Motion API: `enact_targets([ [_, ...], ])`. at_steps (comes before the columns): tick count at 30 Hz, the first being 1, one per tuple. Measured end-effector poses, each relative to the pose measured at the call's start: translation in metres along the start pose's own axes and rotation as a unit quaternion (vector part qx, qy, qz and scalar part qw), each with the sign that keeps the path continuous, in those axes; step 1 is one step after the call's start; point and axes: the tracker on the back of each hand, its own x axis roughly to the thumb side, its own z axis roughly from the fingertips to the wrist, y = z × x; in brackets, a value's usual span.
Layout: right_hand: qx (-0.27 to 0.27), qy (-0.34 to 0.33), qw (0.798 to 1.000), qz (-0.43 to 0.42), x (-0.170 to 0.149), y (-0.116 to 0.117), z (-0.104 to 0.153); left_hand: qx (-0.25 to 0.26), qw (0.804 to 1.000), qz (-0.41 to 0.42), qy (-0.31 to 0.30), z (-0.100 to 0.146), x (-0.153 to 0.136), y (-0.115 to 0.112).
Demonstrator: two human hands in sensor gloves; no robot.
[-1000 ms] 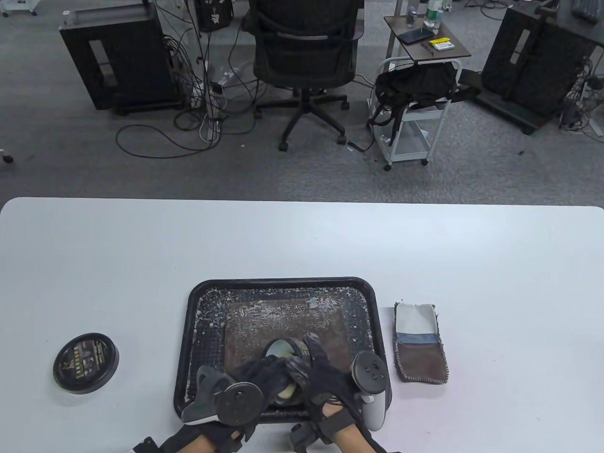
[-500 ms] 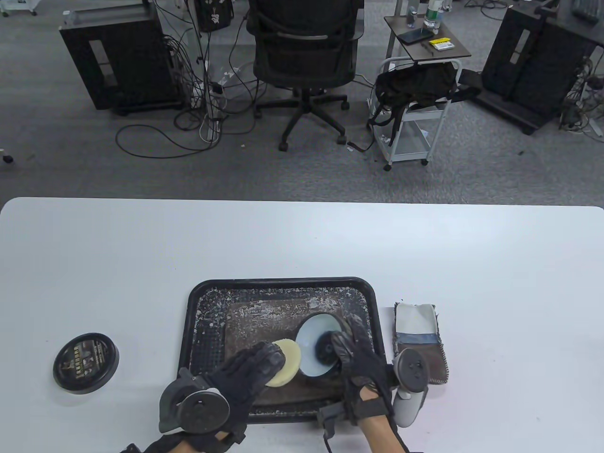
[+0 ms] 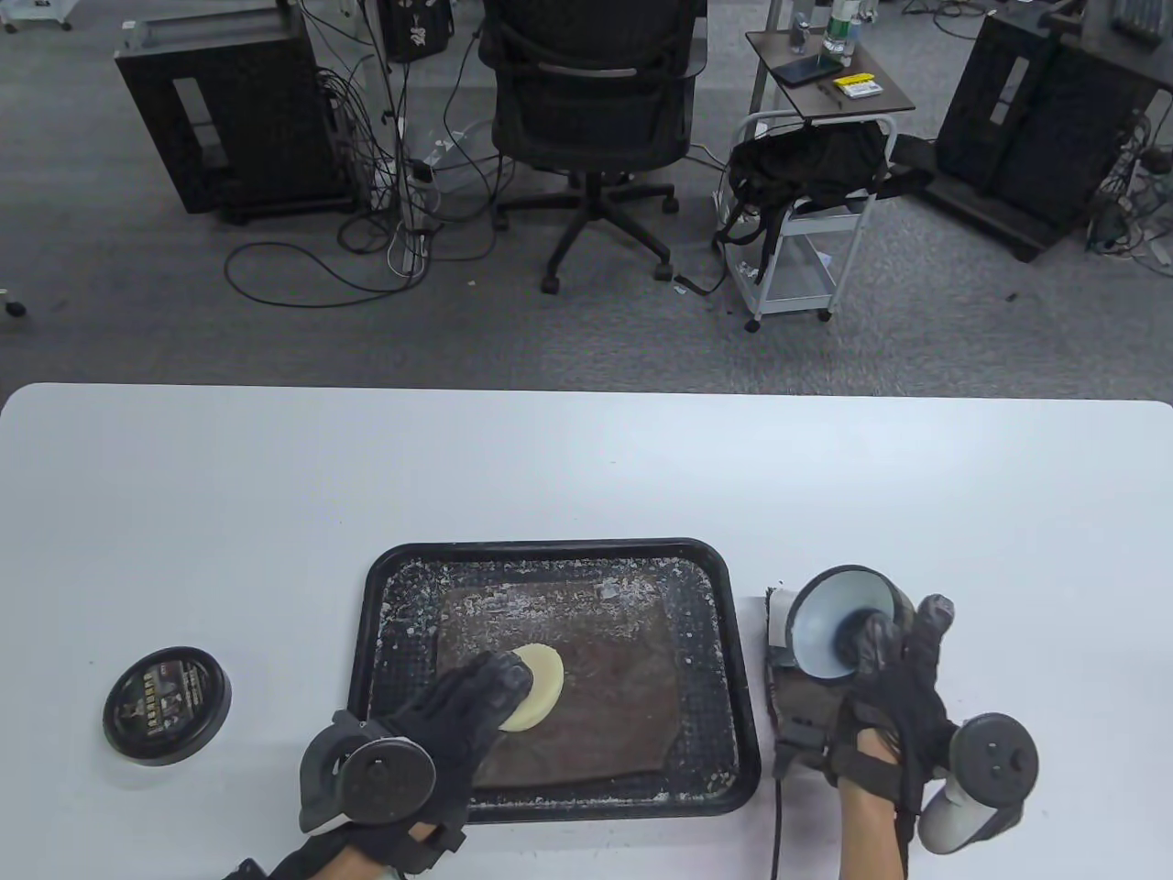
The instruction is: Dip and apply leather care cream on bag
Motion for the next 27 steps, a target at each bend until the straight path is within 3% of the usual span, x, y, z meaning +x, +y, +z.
enact_targets([
  [4, -0.04, 0.034, 0.999, 0.0, -0.015, -0.025, -0.013, -0.011, 1.0, -0.005, 0.004, 0.0, -0.001, -0.003],
  [10, -0.087, 0.09, 0.992, 0.006, -0.038, -0.044, -0.022, -0.012, 1.0, -0.009, 0.011, 0.0, -0.003, -0.002],
  [22, -0.094, 0.168, 0.981, -0.006, -0.074, -0.054, -0.03, -0.018, 1.0, -0.013, 0.016, -0.001, -0.006, -0.002],
  [27, -0.129, 0.16, 0.977, 0.063, -0.068, -0.061, -0.029, -0.022, 1.0, -0.013, 0.018, -0.001, -0.007, -0.003],
])
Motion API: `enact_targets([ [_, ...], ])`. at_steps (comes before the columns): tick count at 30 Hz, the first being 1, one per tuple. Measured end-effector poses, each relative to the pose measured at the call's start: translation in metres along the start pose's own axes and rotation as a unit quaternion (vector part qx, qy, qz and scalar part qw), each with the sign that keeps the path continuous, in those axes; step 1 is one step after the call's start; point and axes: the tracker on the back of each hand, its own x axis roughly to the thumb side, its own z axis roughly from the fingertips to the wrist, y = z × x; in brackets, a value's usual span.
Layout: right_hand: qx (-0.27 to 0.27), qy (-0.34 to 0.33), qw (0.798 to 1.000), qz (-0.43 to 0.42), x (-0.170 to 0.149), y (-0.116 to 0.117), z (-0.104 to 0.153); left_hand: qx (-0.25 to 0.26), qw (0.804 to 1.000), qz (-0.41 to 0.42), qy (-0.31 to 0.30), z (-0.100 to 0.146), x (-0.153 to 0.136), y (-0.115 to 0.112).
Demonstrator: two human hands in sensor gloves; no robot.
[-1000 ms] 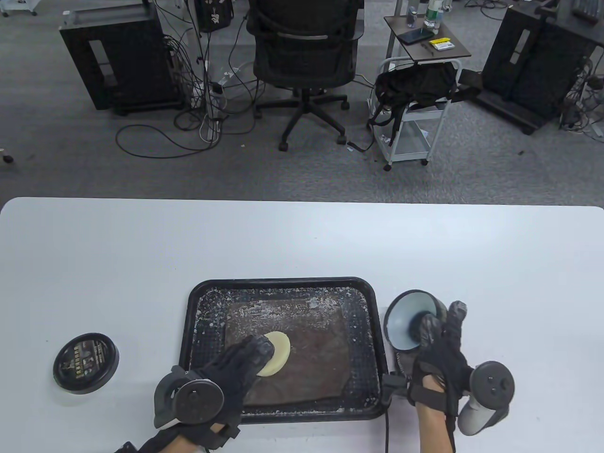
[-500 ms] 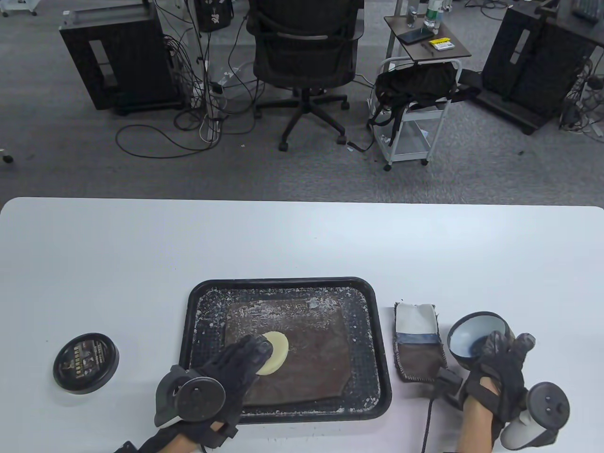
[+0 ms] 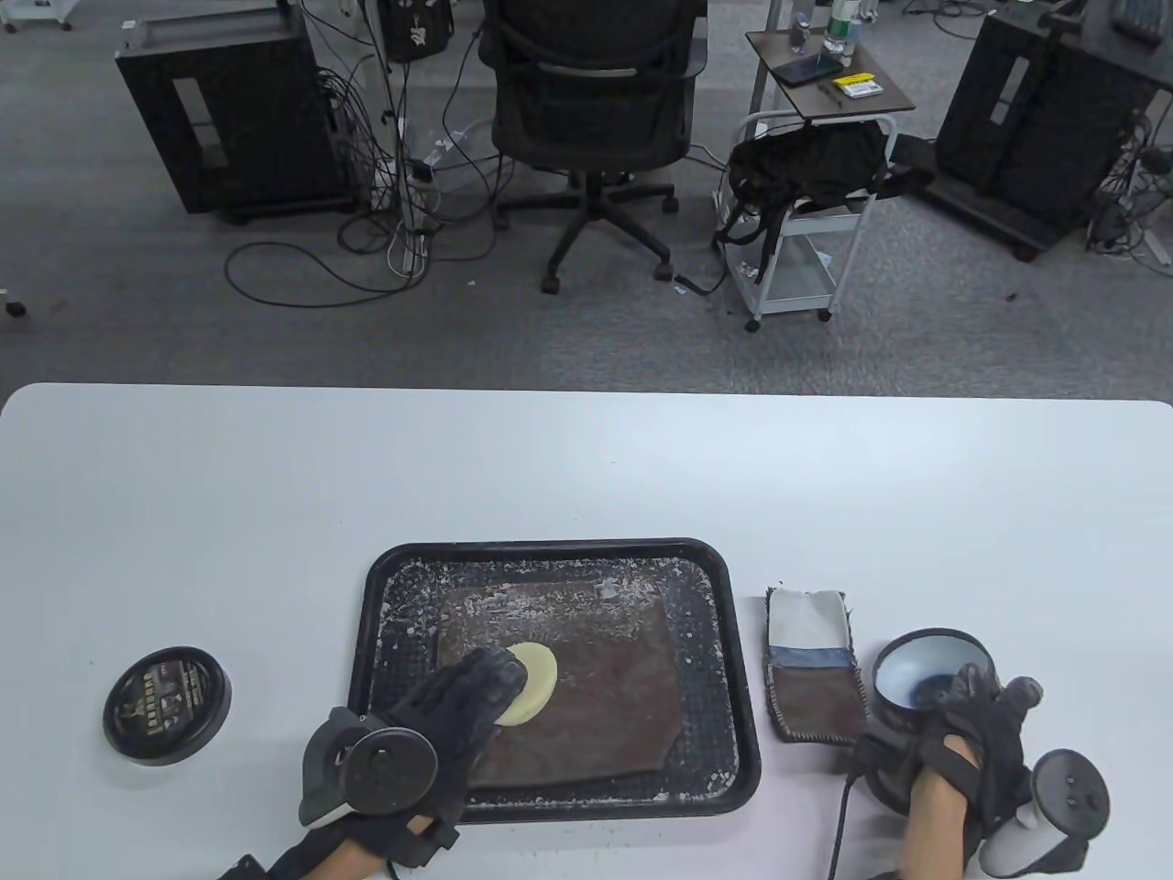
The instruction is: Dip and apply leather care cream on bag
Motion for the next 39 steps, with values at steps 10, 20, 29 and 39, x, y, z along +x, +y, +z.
enact_targets([
  [10, -0.024, -0.025, 0.996, 0.085, 0.006, 0.001, 0.003, 0.005, 1.0, -0.004, -0.001, 0.0, -0.001, 0.002],
  [20, -0.008, -0.035, 0.992, 0.12, 0.009, 0.004, 0.003, 0.002, 1.0, -0.015, -0.005, 0.0, -0.001, 0.002],
  [29, -0.02, -0.199, 0.967, 0.16, 0.043, 0.017, 0.028, -0.003, 1.0, -0.023, -0.011, 0.001, 0.002, 0.001],
  [39, 0.07, -0.442, 0.866, 0.225, 0.086, 0.072, 0.105, -0.006, 1.0, -0.028, -0.006, 0.001, 0.002, 0.0],
])
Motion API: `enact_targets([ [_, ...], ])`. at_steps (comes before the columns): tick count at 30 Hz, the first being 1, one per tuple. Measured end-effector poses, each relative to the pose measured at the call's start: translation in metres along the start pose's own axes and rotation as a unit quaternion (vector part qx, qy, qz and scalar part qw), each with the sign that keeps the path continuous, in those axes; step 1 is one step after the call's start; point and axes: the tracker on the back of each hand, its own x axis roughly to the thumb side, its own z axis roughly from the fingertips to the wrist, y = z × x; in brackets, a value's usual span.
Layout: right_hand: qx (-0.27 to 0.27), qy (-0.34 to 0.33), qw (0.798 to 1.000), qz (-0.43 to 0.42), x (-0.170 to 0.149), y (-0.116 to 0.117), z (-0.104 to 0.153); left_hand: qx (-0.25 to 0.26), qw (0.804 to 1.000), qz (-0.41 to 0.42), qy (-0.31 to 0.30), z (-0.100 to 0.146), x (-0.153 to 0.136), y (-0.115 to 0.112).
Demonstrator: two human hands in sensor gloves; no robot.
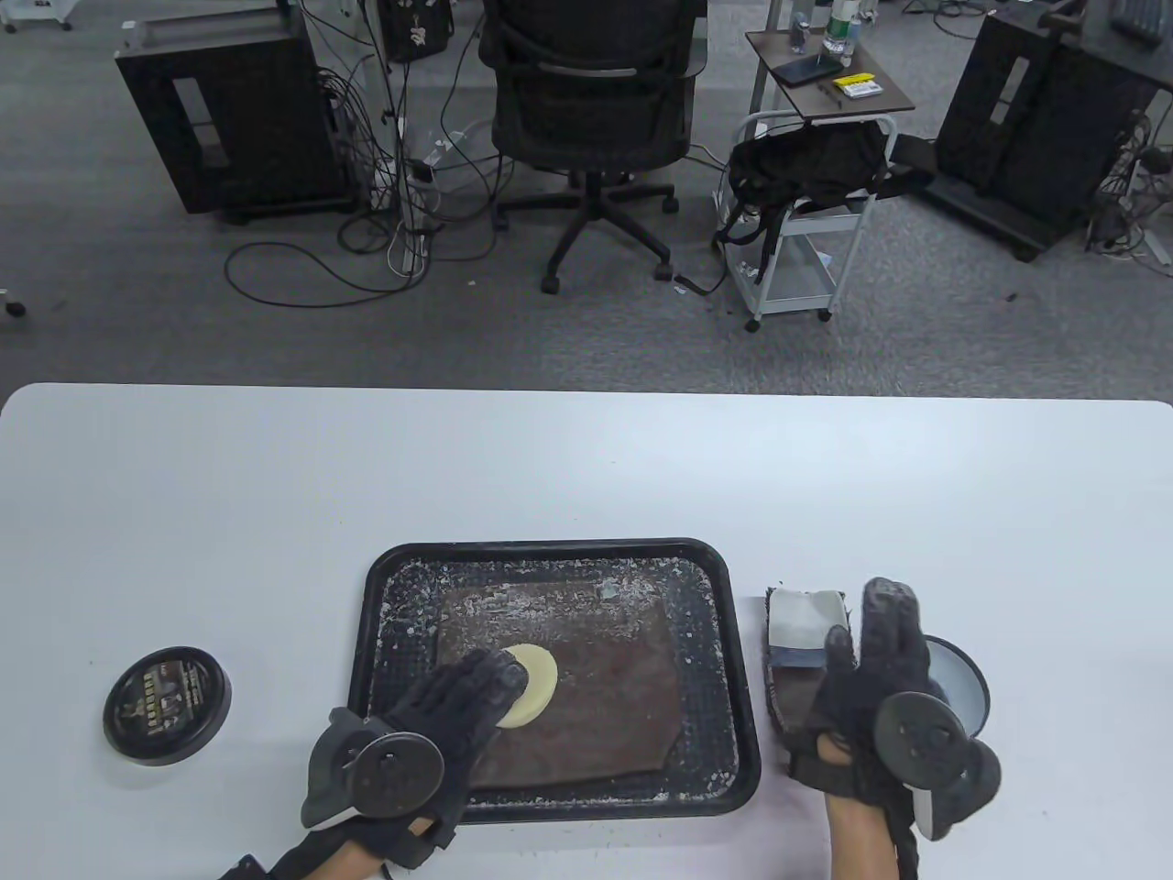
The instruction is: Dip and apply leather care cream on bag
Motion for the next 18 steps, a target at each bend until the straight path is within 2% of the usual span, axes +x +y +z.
enact_targets([
  [3, 0.031, -0.061, 0.998, 0.014, 0.024, 0.011, 0.005, 0.0, 1.0, 0.002, 0.004, 0.0, -0.001, 0.0],
  [6, 0.086, -0.145, 0.985, 0.044, 0.048, 0.024, 0.01, -0.005, 1.0, 0.003, 0.01, -0.001, -0.003, -0.001],
  [9, 0.192, -0.21, 0.956, 0.066, 0.066, 0.042, 0.018, -0.008, 1.0, -0.001, 0.013, -0.001, -0.004, -0.002],
  [12, 0.381, -0.199, 0.9, 0.074, 0.077, 0.067, 0.032, -0.009, 1.0, -0.001, 0.017, -0.002, -0.005, -0.001],
  [14, 0.454, -0.203, 0.862, 0.101, 0.08, 0.082, 0.042, -0.01, 1.0, 0.002, 0.02, -0.002, -0.007, -0.002],
  [17, 0.53, -0.208, 0.808, 0.152, 0.082, 0.099, 0.052, -0.018, 1.0, 0.003, 0.024, -0.003, -0.009, -0.004],
  [18, 0.545, -0.211, 0.796, 0.16, 0.082, 0.104, 0.056, -0.02, 0.999, 0.002, 0.025, -0.003, -0.009, -0.005],
])
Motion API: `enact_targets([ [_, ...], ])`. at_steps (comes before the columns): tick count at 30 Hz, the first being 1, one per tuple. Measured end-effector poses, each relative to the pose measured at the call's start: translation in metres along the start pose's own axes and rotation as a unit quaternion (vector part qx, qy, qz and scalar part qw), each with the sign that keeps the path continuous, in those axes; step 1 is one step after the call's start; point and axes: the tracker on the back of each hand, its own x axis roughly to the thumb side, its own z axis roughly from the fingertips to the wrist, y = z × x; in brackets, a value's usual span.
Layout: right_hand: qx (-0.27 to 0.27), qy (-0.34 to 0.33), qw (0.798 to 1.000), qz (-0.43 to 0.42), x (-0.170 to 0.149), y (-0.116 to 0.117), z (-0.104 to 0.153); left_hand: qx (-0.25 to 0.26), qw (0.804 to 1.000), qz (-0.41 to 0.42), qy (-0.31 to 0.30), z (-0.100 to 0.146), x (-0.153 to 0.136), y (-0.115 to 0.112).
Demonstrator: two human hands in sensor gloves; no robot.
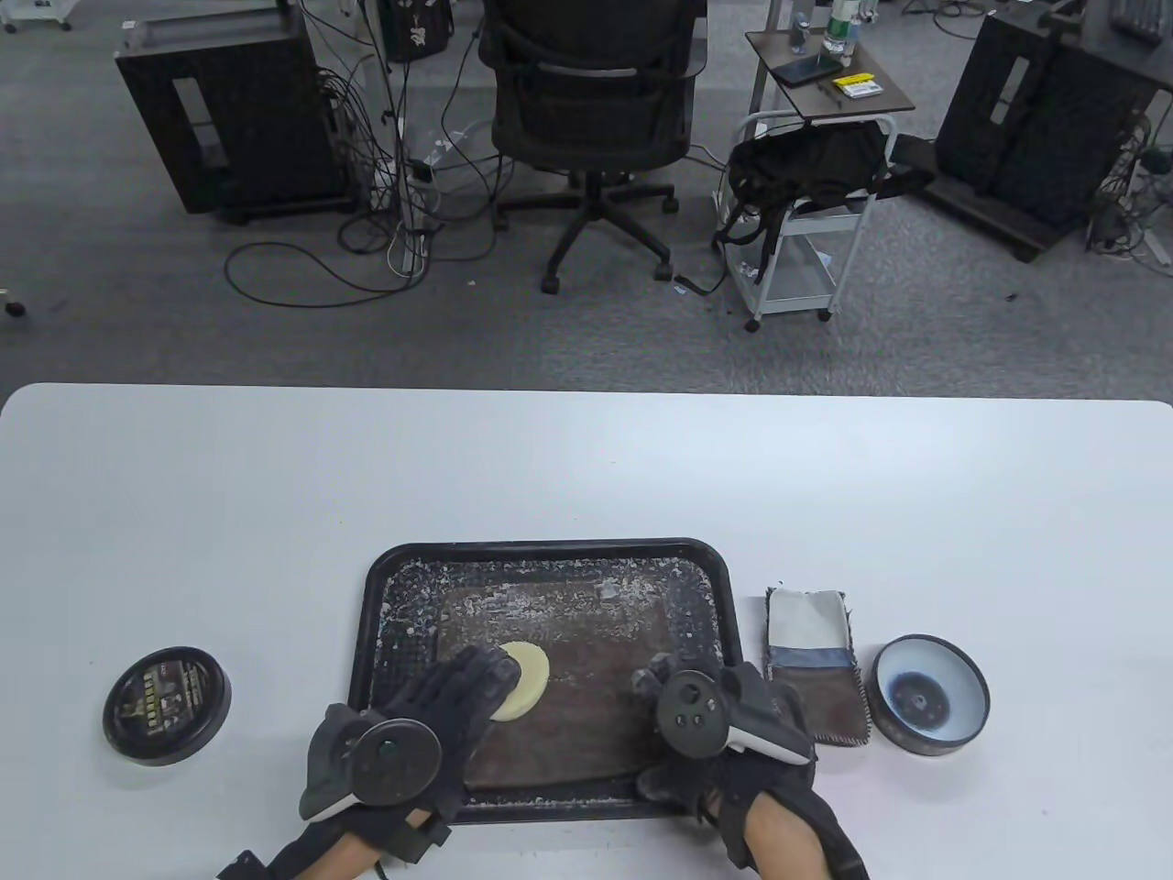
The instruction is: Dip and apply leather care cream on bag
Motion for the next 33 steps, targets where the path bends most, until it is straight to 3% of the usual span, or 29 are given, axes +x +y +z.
enact_targets([
  [5, 0.069, -0.003, 0.998, 0.008, 0.009, 0.017, -0.011, -0.001, 1.0, -0.005, 0.0, 0.0, 0.0, -0.001],
  [12, 0.064, -0.02, 0.997, 0.029, 0.018, 0.02, -0.014, -0.008, 1.0, -0.005, 0.002, 0.0, 0.0, -0.002],
  [20, 0.054, -0.032, 0.997, 0.046, 0.022, 0.02, -0.015, 0.02, 1.0, -0.002, -0.002, -0.005, 0.015, 0.004],
  [28, 0.038, -0.044, 0.997, 0.042, 0.022, 0.021, -0.014, -0.025, 0.999, -0.018, 0.009, -0.029, 0.021, -0.01],
  [33, 0.035, -0.048, 0.998, 0.036, 0.022, 0.022, -0.014, -0.042, 0.999, -0.008, 0.008, -0.059, 0.035, -0.018],
])
